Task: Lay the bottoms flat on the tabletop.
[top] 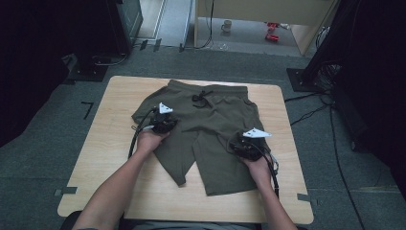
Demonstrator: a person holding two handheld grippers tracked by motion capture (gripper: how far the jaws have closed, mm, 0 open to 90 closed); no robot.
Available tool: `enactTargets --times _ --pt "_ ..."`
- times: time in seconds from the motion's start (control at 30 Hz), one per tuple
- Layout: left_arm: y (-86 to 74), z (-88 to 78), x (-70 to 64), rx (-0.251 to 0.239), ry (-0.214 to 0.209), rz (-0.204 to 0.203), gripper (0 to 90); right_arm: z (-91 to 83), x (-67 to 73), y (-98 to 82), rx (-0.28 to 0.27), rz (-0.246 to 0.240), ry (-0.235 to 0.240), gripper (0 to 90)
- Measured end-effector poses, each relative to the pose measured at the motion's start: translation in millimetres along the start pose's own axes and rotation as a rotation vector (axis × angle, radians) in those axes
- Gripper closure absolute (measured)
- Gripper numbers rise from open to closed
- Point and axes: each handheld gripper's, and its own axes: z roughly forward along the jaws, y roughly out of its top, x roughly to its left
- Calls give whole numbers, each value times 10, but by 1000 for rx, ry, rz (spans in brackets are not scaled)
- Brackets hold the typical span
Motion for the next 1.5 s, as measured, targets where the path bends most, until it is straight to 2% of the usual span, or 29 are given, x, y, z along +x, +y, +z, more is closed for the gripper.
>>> enactTargets --times 0.07,0.13,0.27,0.4,0.47,0.57,0.6,0.63,0.77,0.93,1.03,1.33,1.43,1.5 --pt "18 -37 14 18 4 -20 888 0 3 -2 0 -1 0 525" --pt "24 -106 23 20 0 -21 889 0 18 -5 2 -15 -8 520" --pt "18 -325 78 -24 -12 -49 889 -12 47 -21 5 -41 -19 516" --pt "-31 -496 101 -46 -16 -45 890 -35 42 -39 5 -39 -12 516" --pt "-84 -620 108 -69 -21 -58 890 -44 37 -46 6 -38 -9 516" --pt "-128 -708 103 -81 -23 -58 890 -50 32 -50 5 -35 -5 517" --pt "-185 -793 91 -82 -29 -58 890 -54 28 -53 5 -35 -2 517" --pt "-185 -793 91 -82 -29 -58 890 -54 28 -53 5 -35 -2 517" --pt "-329 -968 94 -70 -29 -40 890 -60 31 -60 6 -45 -5 516" --pt "-534 -1210 139 -68 -20 -48 890 -87 51 -86 14 -84 -10 484" --pt "-656 -1332 164 -64 -24 -47 890 -108 57 -106 14 -86 -6 473" --pt "-964 -1621 261 -65 -3 -81 889 -155 62 -145 17 -86 6 444" --pt "-1068 -1694 283 -56 6 -62 887 -165 61 -153 18 -91 10 435" --pt "-1137 -1737 317 -48 10 -70 887 -180 61 -167 18 -90 12 434"
